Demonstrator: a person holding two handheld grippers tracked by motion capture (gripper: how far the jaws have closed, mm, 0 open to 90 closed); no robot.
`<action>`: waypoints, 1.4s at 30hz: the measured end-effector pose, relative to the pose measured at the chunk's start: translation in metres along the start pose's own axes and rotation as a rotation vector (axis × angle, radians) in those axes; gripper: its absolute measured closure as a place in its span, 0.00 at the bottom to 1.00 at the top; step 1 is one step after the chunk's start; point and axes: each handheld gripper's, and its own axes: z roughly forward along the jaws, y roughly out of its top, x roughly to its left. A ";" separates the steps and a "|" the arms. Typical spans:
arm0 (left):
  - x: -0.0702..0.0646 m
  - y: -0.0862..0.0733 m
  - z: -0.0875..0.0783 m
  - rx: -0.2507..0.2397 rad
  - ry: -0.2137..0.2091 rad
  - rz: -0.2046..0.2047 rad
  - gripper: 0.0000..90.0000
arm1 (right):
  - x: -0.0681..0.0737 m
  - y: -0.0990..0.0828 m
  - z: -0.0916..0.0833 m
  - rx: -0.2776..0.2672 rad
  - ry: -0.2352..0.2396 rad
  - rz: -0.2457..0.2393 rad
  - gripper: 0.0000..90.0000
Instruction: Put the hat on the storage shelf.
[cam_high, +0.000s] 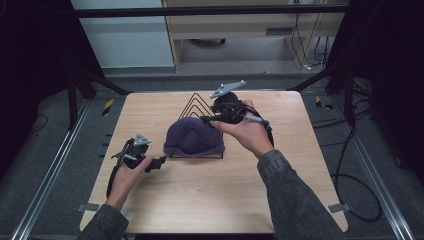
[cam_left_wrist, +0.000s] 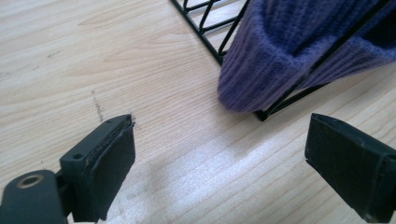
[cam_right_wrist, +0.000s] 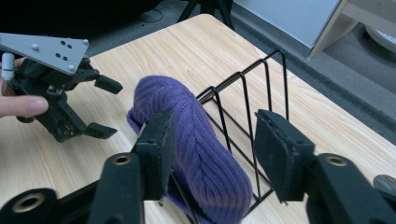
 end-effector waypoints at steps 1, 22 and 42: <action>0.001 0.000 0.000 -0.001 0.001 -0.002 0.08 | -0.001 -0.001 -0.002 -0.003 -0.003 0.001 0.50; 0.015 -0.020 0.012 0.127 0.054 -0.044 0.05 | -0.019 -0.028 -0.046 -0.067 -0.111 0.096 0.13; 0.013 -0.027 0.014 0.086 0.054 -0.039 0.00 | -0.042 -0.124 -0.071 -0.033 -0.170 0.184 0.08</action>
